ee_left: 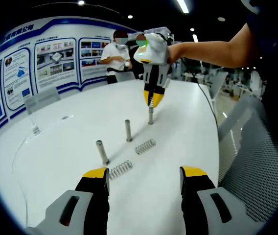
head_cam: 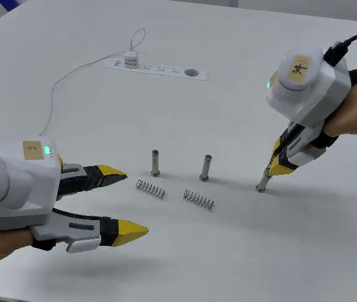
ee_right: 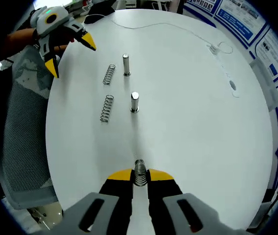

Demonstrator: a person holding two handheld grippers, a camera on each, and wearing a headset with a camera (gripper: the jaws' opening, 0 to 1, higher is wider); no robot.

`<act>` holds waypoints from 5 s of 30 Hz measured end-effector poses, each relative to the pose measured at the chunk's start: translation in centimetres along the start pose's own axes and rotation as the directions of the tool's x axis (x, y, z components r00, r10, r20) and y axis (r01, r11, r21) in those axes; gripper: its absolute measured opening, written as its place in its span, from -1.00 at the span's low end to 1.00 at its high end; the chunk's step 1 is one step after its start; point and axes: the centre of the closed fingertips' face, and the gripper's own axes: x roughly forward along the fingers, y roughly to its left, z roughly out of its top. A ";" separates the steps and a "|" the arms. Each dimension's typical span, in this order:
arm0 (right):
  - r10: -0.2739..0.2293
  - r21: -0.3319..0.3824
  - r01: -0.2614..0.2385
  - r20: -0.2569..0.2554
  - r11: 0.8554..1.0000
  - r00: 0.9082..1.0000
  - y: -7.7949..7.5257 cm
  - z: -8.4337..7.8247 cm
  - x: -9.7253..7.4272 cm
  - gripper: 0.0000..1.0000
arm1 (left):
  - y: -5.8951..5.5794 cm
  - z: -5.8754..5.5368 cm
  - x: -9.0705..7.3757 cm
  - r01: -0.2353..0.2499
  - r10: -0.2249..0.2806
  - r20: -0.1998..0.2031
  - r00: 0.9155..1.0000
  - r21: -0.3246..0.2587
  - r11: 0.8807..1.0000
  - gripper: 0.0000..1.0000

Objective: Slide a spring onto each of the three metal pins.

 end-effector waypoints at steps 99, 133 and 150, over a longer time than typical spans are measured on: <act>0.057 0.079 -0.072 0.177 0.994 0.983 5.8 7.1 6.4 -0.68 | -0.3 0.2 -0.1 0.003 -0.003 -0.004 1.000 0.007 1.000 0.12; 0.132 -0.052 -0.125 0.148 0.991 0.980 8.6 7.2 3.5 -0.78 | -2.5 1.2 2.5 0.121 -0.117 -0.052 0.992 0.088 0.989 -0.06; 0.159 -0.141 -0.134 0.187 0.981 0.969 10.8 9.6 1.4 -0.78 | -3.4 1.5 4.2 0.184 -0.176 -0.072 0.982 0.130 0.974 -0.31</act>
